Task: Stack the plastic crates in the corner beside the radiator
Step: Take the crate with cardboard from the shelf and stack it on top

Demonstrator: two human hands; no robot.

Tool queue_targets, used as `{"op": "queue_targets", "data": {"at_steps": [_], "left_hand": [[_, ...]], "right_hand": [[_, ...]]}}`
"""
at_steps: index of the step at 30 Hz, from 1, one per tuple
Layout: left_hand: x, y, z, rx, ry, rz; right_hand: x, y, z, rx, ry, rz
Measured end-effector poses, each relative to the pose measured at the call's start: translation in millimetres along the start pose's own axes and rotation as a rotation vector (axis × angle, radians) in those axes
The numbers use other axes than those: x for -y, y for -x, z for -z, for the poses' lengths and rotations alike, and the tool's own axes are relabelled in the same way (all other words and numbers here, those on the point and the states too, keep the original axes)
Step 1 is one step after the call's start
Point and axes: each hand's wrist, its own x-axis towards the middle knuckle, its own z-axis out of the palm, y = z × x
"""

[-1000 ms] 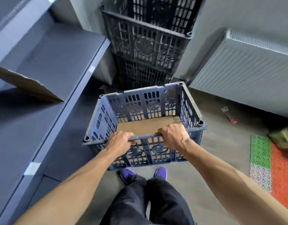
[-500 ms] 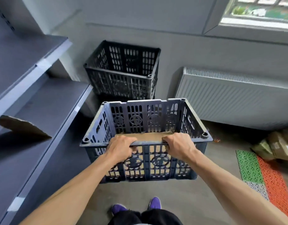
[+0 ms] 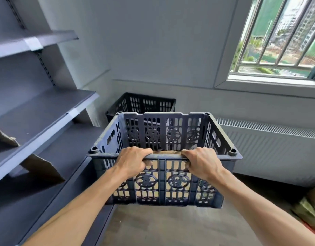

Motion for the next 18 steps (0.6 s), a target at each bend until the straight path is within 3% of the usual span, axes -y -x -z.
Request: {"op": "queue_targets", "data": {"at_steps": [8,18], "left_hand": [[18,-35,44,-0.178,-0.058,-0.066],[70,-102,81,-0.269,-0.049,-0.153]], "right_hand": [[-2,-31,41,-0.131,0.031,-0.031],[-1,-106,66,-0.248,0.072,-0.085]]}}
